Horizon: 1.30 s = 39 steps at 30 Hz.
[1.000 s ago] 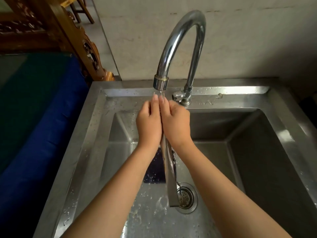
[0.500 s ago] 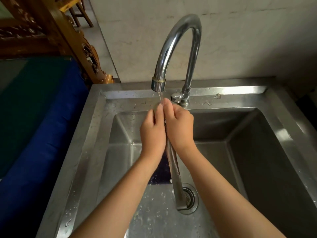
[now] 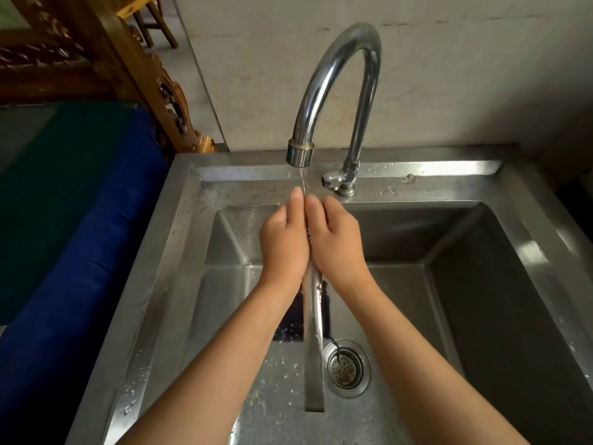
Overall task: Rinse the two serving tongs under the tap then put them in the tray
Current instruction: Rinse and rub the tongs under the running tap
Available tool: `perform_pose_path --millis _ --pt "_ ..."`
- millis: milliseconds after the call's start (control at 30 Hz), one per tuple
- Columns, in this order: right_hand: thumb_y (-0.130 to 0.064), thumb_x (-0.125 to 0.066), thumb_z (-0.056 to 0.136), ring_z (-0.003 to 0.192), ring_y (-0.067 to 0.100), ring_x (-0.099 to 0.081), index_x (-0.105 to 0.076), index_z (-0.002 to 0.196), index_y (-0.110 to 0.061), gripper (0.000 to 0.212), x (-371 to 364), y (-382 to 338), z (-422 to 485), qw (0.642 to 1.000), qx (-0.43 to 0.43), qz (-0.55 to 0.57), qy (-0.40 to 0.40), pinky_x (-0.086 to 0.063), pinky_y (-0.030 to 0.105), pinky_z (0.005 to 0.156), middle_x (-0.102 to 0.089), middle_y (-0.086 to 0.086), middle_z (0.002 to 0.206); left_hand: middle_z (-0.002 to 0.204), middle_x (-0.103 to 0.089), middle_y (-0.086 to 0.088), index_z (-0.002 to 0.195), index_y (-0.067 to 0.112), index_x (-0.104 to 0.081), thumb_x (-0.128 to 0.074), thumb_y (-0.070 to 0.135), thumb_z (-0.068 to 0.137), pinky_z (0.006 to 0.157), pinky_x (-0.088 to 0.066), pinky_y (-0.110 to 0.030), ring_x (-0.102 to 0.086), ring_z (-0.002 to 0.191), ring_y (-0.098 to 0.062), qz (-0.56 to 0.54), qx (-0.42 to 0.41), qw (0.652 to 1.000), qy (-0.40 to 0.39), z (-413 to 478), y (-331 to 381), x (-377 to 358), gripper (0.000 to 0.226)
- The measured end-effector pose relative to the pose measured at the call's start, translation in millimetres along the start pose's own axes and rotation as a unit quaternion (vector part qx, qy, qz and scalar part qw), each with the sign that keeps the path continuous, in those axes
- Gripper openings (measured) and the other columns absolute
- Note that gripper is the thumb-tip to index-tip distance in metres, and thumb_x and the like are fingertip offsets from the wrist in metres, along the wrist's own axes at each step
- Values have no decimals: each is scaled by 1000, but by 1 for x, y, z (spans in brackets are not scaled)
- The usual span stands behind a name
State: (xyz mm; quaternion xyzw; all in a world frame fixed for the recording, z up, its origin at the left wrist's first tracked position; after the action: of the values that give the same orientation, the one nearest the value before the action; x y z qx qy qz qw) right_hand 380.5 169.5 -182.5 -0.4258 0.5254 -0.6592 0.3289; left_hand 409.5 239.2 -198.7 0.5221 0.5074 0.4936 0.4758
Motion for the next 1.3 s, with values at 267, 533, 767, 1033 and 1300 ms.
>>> perform_pose_path --millis 267,533,767,1033,1300 --pt "-30 -42 97 51 -5 -48 -52 72 -13 32 -6 -5 7 1000 2 -7 -14 -37 12 52 -50 -8 58 71 -66 -20 73 7 -67 -46 44 92 65 -48 -33 -59 65 -14 36 -50 998 10 8 15 9 46" --pt "-14 -51 93 81 9 -41 -39 74 -15 22 4 15 -28 993 60 -99 9 -31 19 72 -43 -1 86 48 -45 9 61 17 -53 -45 40 95 47 -38 -22 -42 44 -3 8 6 1000 29 24 18 -8 41" --pt "-28 -41 98 57 20 -56 -52 72 -15 31 -7 62 -81 993 -94 28 -62 -47 31 52 -59 8 64 55 -70 -7 80 6 -57 -43 18 98 50 -55 -28 -70 54 -21 -253 133 958 15 46 36 -11 26" --pt "-37 -35 97 48 7 -35 -37 57 -25 42 -2 79 -94 998 -64 -6 23 -30 19 50 -41 -10 51 75 -74 -9 91 -1 -62 -51 9 93 65 -58 -29 -73 73 -23 -279 119 948 -90 16 26 -14 15" --pt "-39 -36 96 48 7 -37 -38 55 -23 44 -2 87 -87 997 -67 -11 24 -33 24 53 -40 -8 50 84 -74 -8 95 0 -61 -48 14 95 71 -57 -28 -72 79 -22 -271 93 952 -105 -5 2 -11 19"
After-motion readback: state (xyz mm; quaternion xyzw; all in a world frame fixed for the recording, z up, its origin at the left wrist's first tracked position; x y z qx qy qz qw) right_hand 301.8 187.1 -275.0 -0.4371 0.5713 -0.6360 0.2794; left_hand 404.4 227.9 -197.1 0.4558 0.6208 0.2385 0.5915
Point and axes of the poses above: each hand's wrist, its own z-axis towards the middle knuckle, its own x-axis out of the back of the hand, y = z × x, the point moved 2 cm from there along z, towards the middle knuckle
